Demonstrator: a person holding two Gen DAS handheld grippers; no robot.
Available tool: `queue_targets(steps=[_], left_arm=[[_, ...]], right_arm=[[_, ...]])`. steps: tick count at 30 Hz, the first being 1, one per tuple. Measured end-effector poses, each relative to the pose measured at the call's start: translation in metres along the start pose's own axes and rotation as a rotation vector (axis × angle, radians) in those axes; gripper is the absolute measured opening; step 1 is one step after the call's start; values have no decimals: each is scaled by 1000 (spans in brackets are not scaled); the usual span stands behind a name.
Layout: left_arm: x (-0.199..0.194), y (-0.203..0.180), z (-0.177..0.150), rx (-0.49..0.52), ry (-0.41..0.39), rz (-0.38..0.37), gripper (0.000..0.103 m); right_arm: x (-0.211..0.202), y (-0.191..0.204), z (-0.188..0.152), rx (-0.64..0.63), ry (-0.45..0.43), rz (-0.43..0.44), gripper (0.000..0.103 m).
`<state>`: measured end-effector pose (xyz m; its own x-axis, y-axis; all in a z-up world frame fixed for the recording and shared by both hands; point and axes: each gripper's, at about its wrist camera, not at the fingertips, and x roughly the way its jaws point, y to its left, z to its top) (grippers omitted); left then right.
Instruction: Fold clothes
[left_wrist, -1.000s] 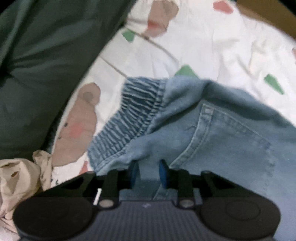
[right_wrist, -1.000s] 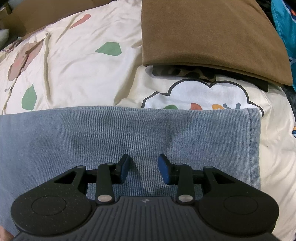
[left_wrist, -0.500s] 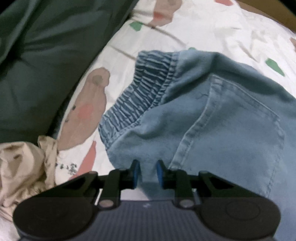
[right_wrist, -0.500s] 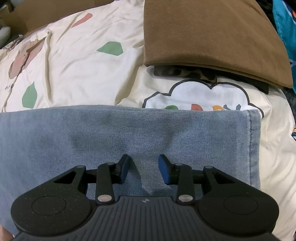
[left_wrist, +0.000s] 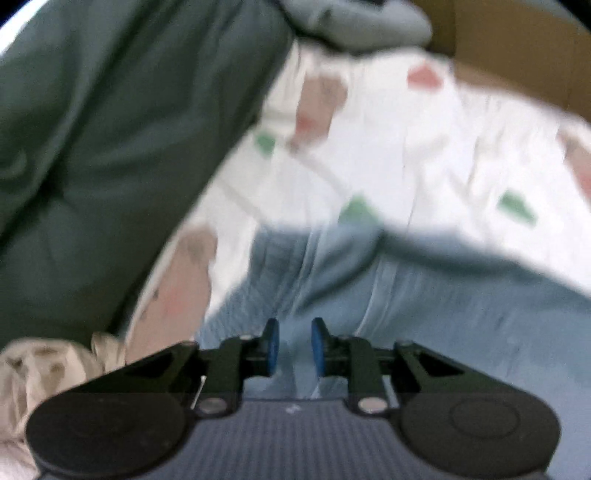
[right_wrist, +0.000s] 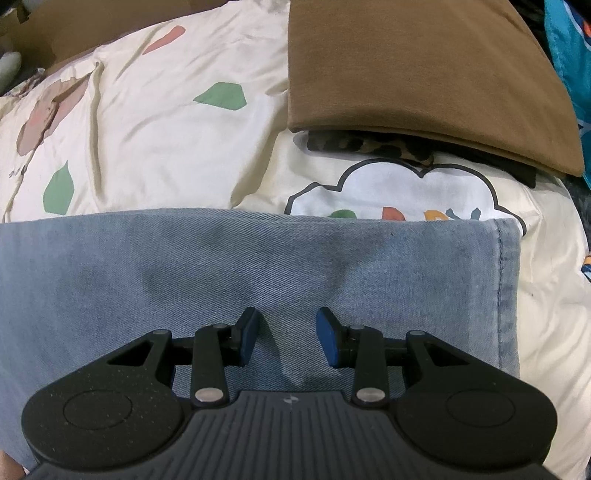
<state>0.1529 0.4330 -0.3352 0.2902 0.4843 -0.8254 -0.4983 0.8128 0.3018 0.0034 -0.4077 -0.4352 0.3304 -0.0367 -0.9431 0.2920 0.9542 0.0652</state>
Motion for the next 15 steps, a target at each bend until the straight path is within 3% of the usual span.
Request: queue_targets(steps=[4,6,15], left_arm=[[8,-16,20,43,-42,33,24],[19,-22,24,53,-28,43,32],[63,-24,29,43,0,64,30]], right_arm=[[0,0,1,5,1,4,42],[0,0,0,0,-2,6,42],[2,0,3,-5,5,7,42]])
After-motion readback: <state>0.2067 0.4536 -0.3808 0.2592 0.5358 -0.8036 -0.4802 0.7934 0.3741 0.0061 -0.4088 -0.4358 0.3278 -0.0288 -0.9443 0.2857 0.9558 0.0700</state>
